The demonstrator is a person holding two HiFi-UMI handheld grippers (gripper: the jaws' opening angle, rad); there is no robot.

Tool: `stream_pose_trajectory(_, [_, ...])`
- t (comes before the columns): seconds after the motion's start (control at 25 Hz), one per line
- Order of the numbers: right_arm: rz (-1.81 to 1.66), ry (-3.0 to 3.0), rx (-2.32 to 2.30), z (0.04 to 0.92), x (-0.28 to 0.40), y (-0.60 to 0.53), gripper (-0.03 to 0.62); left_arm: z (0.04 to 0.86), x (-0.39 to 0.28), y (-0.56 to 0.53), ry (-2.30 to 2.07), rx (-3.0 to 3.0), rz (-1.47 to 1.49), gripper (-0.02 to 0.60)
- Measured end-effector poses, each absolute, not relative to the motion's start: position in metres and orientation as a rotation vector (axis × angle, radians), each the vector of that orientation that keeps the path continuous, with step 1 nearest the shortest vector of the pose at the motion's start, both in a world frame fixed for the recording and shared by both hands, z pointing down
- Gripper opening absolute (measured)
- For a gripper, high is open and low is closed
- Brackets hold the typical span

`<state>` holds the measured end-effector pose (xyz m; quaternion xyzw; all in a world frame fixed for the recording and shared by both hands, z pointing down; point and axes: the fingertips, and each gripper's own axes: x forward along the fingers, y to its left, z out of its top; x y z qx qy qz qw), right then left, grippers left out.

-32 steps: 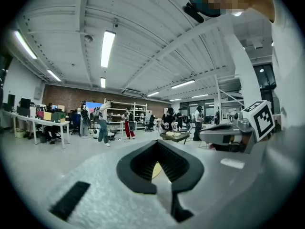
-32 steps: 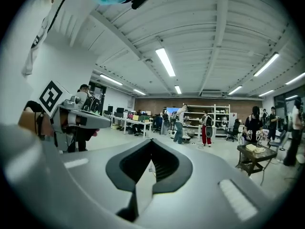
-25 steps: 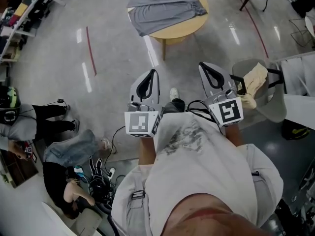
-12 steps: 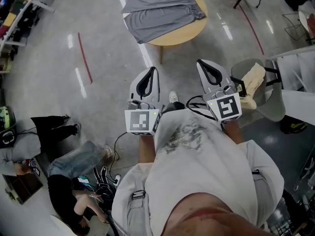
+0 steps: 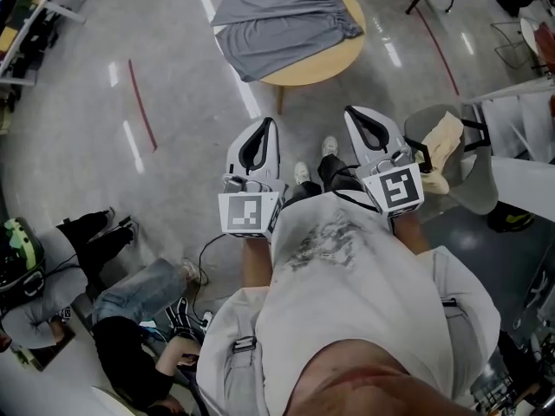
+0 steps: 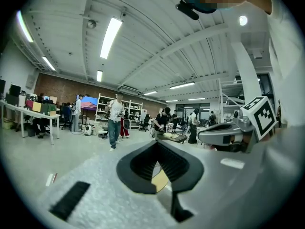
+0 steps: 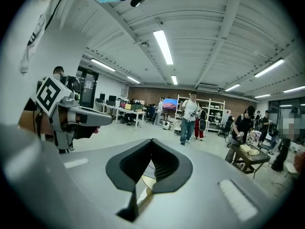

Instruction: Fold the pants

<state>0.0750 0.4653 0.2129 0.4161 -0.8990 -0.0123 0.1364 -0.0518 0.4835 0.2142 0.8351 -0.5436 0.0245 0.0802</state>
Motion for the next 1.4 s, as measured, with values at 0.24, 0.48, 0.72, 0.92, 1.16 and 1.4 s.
stream_pose_trajectory(0.24, [-0.069, -2.634, 1.149, 0.216, 0.064, 0.446, 0.008, 0.223, -0.061, 0.471, -1.667, 2.456, 0.085, 0.006])
stream_pose_trajectory(0.48, [-0.044, -2.667, 1.093, 0.223, 0.059, 0.414, 0.008, 0.225, -0.062, 0.442, -1.719, 2.419, 0.11, 0.005])
stream_pose_trajectory(0.72, [0.004, -2.683, 1.028, 0.232, 0.062, 0.369, 0.008, 0.221, -0.052, 0.402, -1.777, 2.393, 0.134, 0.006])
stream_pose_trajectory(0.92, [0.012, -2.716, 0.979, 0.232, 0.074, 0.331, 0.008, 0.221, -0.037, 0.371, -1.825, 2.36, 0.151, 0.005])
stream_pose_trajectory(1.16, [0.019, -2.738, 0.936, 0.234, 0.097, 0.291, 0.008, 0.216, -0.019, 0.338, -1.894, 2.317, 0.178, 0.006])
stream_pose_trajectory(1.4, [-0.002, -2.746, 0.921, 0.236, 0.118, 0.253, 0.008, 0.221, -0.007, 0.311, -1.925, 2.272, 0.196, 0.006])
